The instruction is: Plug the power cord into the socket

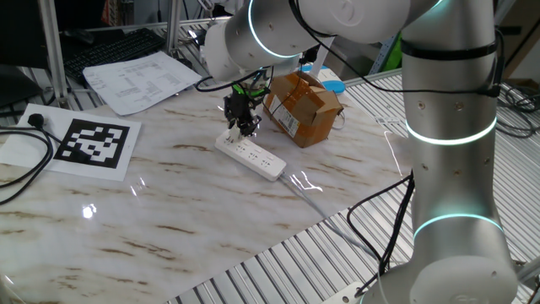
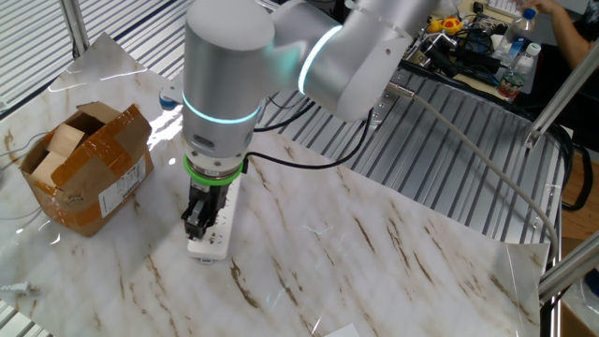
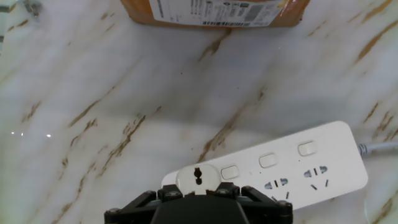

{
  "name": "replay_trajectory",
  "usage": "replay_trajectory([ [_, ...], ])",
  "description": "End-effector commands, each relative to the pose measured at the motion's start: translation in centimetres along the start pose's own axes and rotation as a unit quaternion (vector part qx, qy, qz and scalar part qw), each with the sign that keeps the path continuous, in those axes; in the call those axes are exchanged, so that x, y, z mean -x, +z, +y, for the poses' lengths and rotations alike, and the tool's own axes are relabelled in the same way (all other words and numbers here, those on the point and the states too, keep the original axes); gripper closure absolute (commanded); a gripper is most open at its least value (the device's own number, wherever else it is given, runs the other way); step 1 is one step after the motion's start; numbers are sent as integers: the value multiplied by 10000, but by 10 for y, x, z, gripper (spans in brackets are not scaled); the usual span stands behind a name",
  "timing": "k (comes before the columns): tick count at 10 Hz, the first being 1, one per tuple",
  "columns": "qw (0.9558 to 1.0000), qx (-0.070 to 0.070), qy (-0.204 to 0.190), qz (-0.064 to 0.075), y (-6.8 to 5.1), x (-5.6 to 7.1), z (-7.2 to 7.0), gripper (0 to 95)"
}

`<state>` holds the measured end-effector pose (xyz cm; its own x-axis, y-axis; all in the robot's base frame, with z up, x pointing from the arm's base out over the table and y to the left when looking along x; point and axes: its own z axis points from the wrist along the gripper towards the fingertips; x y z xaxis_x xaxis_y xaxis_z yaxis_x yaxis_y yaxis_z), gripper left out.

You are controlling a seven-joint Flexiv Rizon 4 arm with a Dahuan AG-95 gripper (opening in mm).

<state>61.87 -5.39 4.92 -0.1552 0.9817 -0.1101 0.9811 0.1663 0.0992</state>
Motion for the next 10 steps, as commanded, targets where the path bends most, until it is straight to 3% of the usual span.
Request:
replay_trajectory([
  [1, 10000, -11, 8, 64, -2, -4, -2, 950],
  [10, 9998, 45, -43, 197, 1, -9, -6, 950],
])
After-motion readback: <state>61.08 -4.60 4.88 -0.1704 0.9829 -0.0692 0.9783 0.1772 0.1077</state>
